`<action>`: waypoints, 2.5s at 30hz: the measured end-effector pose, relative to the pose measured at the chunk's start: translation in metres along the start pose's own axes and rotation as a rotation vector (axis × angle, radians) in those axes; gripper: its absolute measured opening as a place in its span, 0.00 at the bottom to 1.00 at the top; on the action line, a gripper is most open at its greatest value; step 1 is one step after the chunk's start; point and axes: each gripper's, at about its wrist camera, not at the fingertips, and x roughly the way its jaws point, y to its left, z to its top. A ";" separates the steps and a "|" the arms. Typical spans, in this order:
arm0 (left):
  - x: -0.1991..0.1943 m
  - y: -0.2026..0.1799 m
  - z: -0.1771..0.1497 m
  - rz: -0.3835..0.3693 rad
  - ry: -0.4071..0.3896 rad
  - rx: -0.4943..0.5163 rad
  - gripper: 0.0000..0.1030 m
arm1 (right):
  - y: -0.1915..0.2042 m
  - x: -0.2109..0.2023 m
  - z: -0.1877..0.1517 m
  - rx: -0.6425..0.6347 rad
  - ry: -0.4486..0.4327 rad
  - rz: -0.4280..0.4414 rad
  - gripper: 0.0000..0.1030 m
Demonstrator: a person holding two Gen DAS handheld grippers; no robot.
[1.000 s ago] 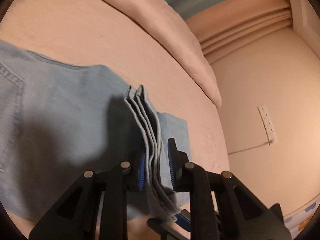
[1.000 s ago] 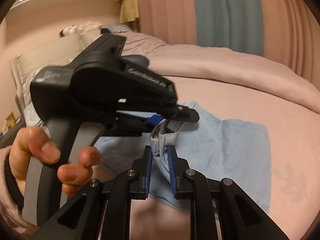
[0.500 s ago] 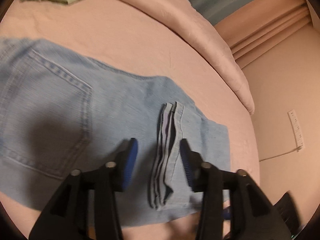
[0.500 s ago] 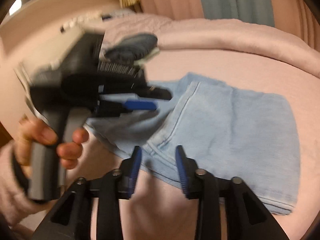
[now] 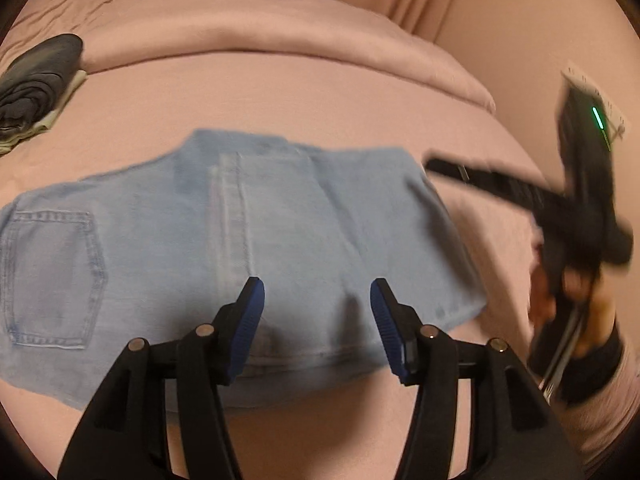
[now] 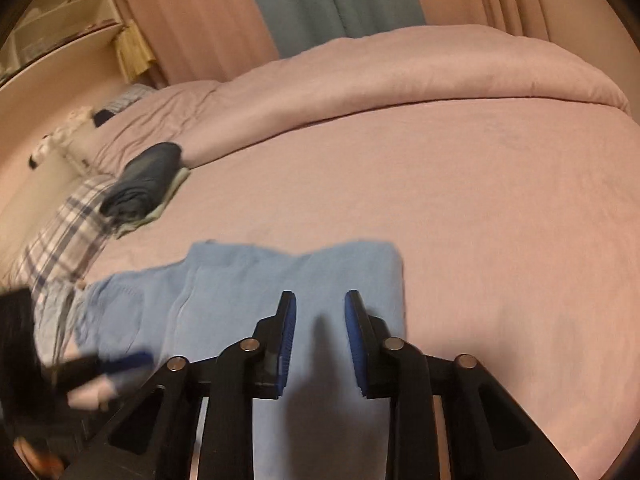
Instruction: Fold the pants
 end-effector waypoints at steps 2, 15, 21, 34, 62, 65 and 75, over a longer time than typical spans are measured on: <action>0.009 0.002 -0.006 -0.016 0.035 -0.008 0.52 | -0.003 0.012 0.011 0.015 0.019 -0.014 0.18; 0.024 0.026 -0.007 -0.036 0.078 -0.053 0.52 | -0.019 0.026 -0.001 0.011 0.163 -0.036 0.14; 0.020 0.027 -0.008 -0.055 0.077 -0.080 0.52 | -0.005 -0.017 -0.033 -0.074 0.130 0.008 0.14; 0.017 0.025 -0.007 -0.063 0.076 -0.085 0.53 | 0.011 -0.006 -0.081 -0.173 0.161 -0.059 0.14; 0.003 0.048 -0.010 -0.191 0.063 -0.241 0.53 | 0.008 -0.012 -0.087 -0.144 0.145 -0.060 0.15; -0.008 0.051 -0.012 -0.217 0.035 -0.262 0.54 | 0.009 -0.013 -0.086 -0.136 0.145 -0.069 0.15; -0.078 0.096 -0.043 -0.159 -0.117 -0.359 0.73 | 0.023 -0.020 -0.078 -0.113 0.078 -0.011 0.16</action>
